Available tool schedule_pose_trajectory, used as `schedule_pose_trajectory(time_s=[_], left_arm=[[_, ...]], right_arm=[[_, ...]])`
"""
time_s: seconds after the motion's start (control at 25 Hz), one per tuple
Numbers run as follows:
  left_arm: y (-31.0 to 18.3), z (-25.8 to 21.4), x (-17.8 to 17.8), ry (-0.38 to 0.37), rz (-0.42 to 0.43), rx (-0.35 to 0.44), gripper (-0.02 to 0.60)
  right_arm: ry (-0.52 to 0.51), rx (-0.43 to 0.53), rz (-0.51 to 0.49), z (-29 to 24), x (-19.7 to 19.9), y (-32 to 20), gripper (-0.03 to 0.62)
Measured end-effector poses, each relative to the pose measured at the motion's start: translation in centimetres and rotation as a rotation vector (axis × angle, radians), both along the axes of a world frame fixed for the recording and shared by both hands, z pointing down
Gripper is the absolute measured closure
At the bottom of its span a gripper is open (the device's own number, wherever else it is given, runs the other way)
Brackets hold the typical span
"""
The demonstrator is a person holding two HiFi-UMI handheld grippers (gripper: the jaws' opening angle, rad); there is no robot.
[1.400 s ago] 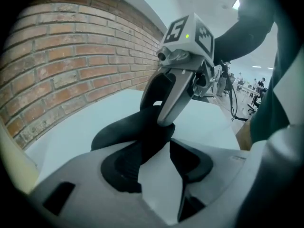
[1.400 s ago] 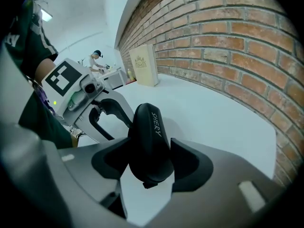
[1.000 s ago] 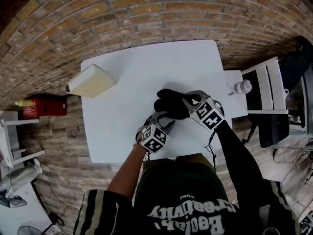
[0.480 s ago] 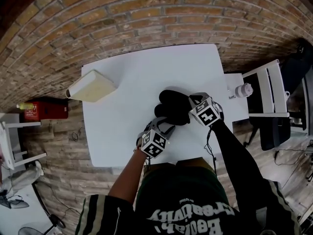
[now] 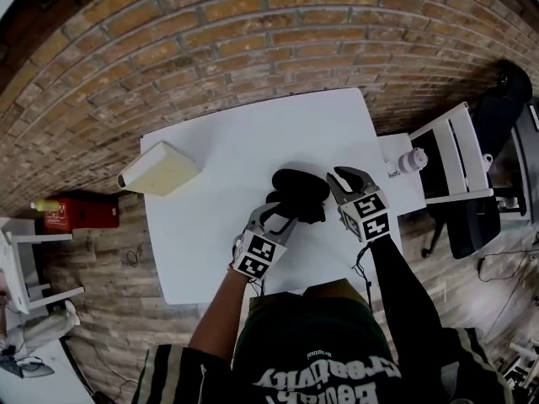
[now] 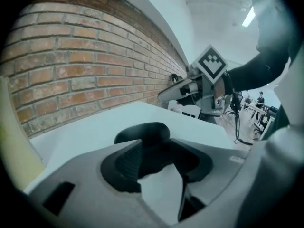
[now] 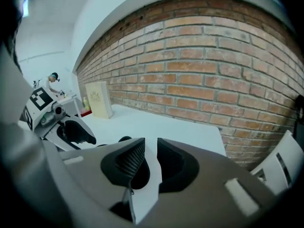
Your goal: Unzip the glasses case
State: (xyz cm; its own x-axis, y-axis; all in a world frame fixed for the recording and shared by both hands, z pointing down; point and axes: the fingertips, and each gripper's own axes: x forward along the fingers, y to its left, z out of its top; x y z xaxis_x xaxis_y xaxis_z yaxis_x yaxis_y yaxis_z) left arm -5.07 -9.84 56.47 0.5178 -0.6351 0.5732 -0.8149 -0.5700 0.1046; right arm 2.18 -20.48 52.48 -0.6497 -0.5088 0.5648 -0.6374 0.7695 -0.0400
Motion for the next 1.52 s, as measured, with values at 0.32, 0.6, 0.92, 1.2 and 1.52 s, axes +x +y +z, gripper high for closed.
schedule_pose_trajectory(time_s=[0.32,0.6,0.92,1.2,1.52], left_arm=[[-2.9,-9.2,-4.7,0.07,-0.116,0.216,0.393],[-3.5,-17.6,-6.7,0.094,-0.155,0.409,0.393],[-2.2,-24.8,-6.0,0.091,-0.222,0.558,0.393],[-0.7,-27.8,-4.7,0.094,-0.301,0.605,0.399],[2.0,-30.5,-1.9,0.029,-0.38,0.687,0.583]], right_arm=[[-0.137,0.177,0.154,-8.1,1.6,1.6,0.49],[-0.197,0.328,0.228,-14.9,3.1,3.9,0.487],[-0.255,0.444,0.199,-20.3,3.5,5.7,0.473],[-0.272,0.433,0.154,-20.9,5.2,7.0,0.475],[-0.319,0.482,0.114,-23.0,8.5,8.6,0.582]])
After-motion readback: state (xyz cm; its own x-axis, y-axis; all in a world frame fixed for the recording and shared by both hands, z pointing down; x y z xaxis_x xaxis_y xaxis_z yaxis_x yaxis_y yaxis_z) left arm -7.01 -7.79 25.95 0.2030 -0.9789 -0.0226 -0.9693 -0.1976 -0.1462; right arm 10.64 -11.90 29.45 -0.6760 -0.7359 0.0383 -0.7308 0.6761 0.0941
